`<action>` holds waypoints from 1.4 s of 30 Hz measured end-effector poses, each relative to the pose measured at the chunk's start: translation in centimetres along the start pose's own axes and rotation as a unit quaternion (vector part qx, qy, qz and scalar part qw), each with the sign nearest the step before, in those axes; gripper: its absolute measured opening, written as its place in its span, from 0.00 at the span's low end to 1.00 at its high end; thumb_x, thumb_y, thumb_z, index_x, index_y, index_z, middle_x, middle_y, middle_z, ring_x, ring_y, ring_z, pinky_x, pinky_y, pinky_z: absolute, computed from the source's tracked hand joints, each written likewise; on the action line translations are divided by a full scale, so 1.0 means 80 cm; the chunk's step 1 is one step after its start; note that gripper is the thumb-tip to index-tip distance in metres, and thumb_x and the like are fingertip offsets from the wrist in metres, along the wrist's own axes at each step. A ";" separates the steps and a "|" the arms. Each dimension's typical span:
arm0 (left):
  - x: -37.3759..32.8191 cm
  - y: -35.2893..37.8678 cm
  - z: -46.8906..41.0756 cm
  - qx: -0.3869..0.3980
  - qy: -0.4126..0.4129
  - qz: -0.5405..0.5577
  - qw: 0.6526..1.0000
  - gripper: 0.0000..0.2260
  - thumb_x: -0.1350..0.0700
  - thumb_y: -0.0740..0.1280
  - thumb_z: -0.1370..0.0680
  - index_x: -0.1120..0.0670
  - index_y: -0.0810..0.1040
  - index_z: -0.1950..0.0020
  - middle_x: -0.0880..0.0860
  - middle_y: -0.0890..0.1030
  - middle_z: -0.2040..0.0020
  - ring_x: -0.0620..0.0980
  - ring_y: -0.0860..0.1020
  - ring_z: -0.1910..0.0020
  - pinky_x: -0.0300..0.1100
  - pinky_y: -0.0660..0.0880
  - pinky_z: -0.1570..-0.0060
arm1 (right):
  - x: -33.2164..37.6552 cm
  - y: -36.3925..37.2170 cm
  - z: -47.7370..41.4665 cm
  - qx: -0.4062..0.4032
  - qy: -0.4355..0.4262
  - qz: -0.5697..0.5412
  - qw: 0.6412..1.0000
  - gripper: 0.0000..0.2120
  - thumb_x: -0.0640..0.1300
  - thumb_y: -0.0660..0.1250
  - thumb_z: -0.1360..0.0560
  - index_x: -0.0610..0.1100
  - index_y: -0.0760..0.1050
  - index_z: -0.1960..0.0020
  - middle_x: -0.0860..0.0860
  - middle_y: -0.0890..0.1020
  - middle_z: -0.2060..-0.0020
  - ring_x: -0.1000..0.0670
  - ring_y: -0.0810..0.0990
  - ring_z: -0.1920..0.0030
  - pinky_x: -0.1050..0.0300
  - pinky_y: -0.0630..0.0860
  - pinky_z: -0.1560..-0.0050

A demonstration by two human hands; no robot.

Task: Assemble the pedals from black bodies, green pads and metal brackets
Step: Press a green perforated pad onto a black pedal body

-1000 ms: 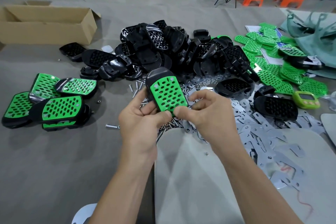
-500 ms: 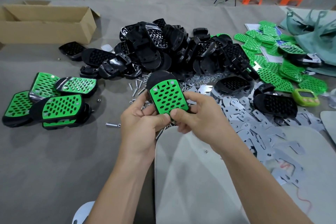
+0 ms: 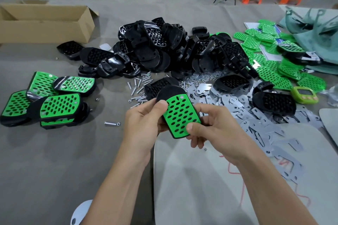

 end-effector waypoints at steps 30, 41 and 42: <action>0.001 0.010 0.031 -0.095 0.117 -0.174 0.973 0.09 0.46 0.70 0.29 0.34 0.86 0.53 0.60 0.80 0.67 0.45 0.72 0.68 0.55 0.81 0.65 | 0.017 0.015 0.010 -0.234 -0.071 0.074 0.967 0.04 0.49 0.65 0.27 0.50 0.78 0.57 0.54 0.82 0.65 0.55 0.79 0.63 0.58 0.73 0.61; -0.011 0.012 0.018 -0.007 0.108 -0.373 0.921 0.12 0.37 0.68 0.31 0.23 0.79 0.49 0.31 0.83 0.57 0.36 0.82 0.56 0.46 0.80 0.57 | 0.003 0.007 0.001 -0.126 -0.011 -0.005 0.992 0.10 0.46 0.64 0.25 0.49 0.83 0.50 0.47 0.86 0.56 0.49 0.83 0.55 0.44 0.78 0.46; -0.008 0.015 0.017 0.009 0.091 -0.296 0.951 0.13 0.42 0.70 0.31 0.29 0.83 0.48 0.36 0.86 0.56 0.41 0.84 0.54 0.51 0.82 0.52 | 0.004 0.008 0.000 -0.112 -0.010 -0.011 0.994 0.10 0.45 0.64 0.25 0.48 0.83 0.49 0.45 0.85 0.56 0.50 0.82 0.54 0.45 0.78 0.46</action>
Point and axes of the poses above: each hand's wrist, its own z-axis away from the middle knuckle, its own y-axis out of the palm, x = y × z, the point moved 6 cm from there along -z, towards the middle knuckle
